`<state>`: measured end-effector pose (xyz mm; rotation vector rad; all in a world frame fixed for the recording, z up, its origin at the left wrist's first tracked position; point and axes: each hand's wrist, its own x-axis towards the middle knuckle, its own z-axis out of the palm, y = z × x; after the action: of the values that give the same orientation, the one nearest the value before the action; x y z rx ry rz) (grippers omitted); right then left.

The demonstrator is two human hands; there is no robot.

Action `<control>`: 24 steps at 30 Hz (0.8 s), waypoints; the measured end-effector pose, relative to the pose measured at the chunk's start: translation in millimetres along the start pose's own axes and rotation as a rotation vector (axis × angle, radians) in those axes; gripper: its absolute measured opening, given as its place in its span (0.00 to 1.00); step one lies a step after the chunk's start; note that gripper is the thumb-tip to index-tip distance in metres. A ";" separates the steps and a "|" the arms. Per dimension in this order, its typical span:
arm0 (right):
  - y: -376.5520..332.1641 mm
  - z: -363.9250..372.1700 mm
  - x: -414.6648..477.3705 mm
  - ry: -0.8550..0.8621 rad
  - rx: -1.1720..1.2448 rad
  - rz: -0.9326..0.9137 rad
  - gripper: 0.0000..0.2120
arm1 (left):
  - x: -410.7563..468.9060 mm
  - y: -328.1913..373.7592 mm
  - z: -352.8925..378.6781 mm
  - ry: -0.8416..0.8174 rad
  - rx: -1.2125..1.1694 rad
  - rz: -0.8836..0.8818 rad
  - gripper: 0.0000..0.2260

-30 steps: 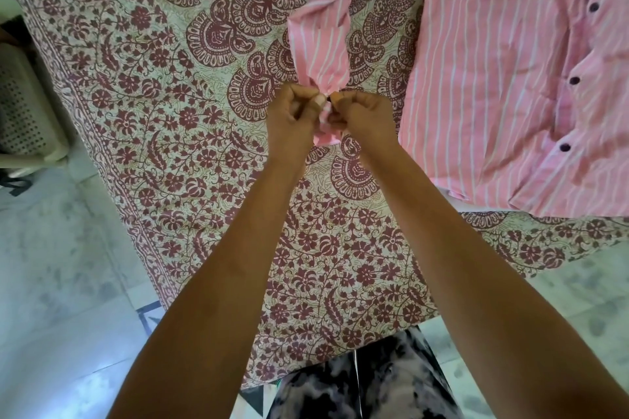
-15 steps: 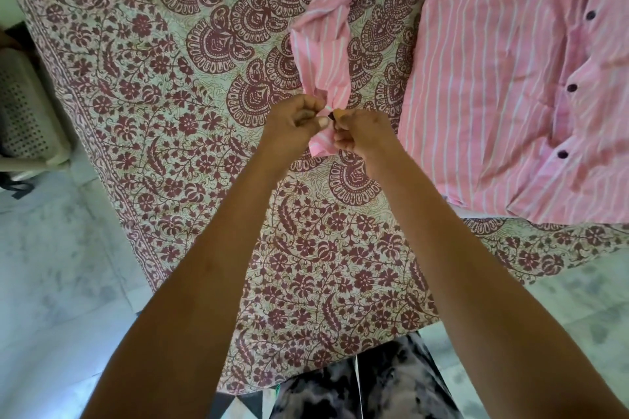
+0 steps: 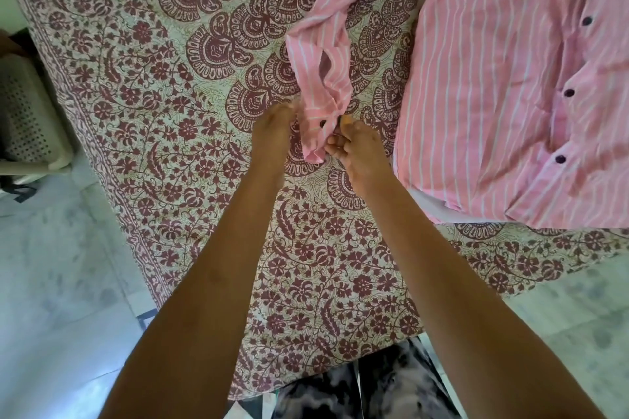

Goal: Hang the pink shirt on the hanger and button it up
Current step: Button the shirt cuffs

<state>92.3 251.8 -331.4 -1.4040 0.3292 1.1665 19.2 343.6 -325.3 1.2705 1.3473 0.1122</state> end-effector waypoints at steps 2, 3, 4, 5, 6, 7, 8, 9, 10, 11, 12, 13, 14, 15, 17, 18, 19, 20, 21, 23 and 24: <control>1.8 1.4 -4.3 -0.042 0.096 0.034 0.12 | 1.8 -4.7 -4.8 -0.090 0.027 -0.128 0.14; 2.4 2.8 -7.0 -0.045 0.136 0.046 0.12 | 1.1 -5.9 -5.4 -0.168 0.011 -0.189 0.16; 3.3 3.7 -9.8 -0.047 0.177 0.058 0.12 | -0.6 -5.9 -5.4 -0.228 -0.024 -0.239 0.17; 3.7 3.9 -13.1 -0.039 0.204 0.061 0.12 | -3.3 -3.0 -5.8 -0.256 -0.056 -0.262 0.16; 4.5 4.1 -15.9 -0.019 0.225 0.064 0.12 | -6.0 -0.6 -6.2 -0.248 -0.082 -0.260 0.13; 4.4 3.9 -18.1 0.009 0.229 0.059 0.12 | -8.0 3.2 -7.1 -0.212 -0.098 -0.223 0.10; 5.3 4.2 -19.3 0.042 0.222 0.057 0.12 | -9.4 6.1 -9.5 -0.153 -0.079 -0.164 0.07; 5.7 4.6 -20.1 0.067 0.212 0.057 0.12 | -10.2 8.5 -13.2 -0.085 -0.027 -0.093 0.07; 5.0 6.8 -21.9 0.080 0.184 0.049 0.12 | -11.6 11.4 -18.9 -0.018 0.049 -0.019 0.08; 3.3 10.4 -24.0 0.074 0.135 0.036 0.12 | -13.1 13.4 -25.1 0.036 0.125 0.047 0.08; 1.5 16.3 -25.6 0.058 0.049 0.020 0.11 | -15.3 16.4 -32.4 0.072 0.191 0.114 0.08; 0.5 22.2 -26.9 0.040 -0.057 0.004 0.08 | -16.2 18.4 -38.4 0.090 0.240 0.182 0.07; -1.6 30.2 -30.3 0.018 -0.150 -0.002 0.07 | -18.5 20.7 -43.3 0.099 0.263 0.249 0.07; -2.7 40.9 -34.1 -0.008 -0.209 -0.005 0.11 | -20.9 23.9 -49.9 0.106 0.271 0.308 0.08; -3.1 60.4 -39.8 -0.060 -0.201 0.032 0.17 | -26.0 28.3 -59.9 0.115 0.290 0.426 0.09; -2.4 69.0 -41.9 -0.088 -0.169 0.059 0.16 | -28.0 30.6 -65.0 0.129 0.322 0.495 0.10; -1.1 75.2 -43.4 -0.109 -0.145 0.094 0.15 | -28.1 30.1 -69.8 0.140 0.378 0.564 0.11; 1.4 80.8 -44.1 -0.126 -0.152 0.122 0.14 | -27.4 28.0 -75.0 0.144 0.454 0.622 0.12; 4.3 83.9 -42.9 -0.141 -0.167 0.141 0.14 | -23.3 22.7 -79.2 0.141 0.546 0.641 0.13; 13.0 83.5 -39.2 -0.118 -0.203 0.157 0.14 | -12.0 7.4 -85.5 0.113 0.722 0.554 0.15; 18.4 79.5 -37.3 -0.083 -0.213 0.162 0.14 | -7.5 -0.8 -86.6 0.074 0.795 0.473 0.16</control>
<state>26.2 300.4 -295.1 -1.5290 0.2701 1.4226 -48.6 390.2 -297.1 2.2646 1.1570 -0.0619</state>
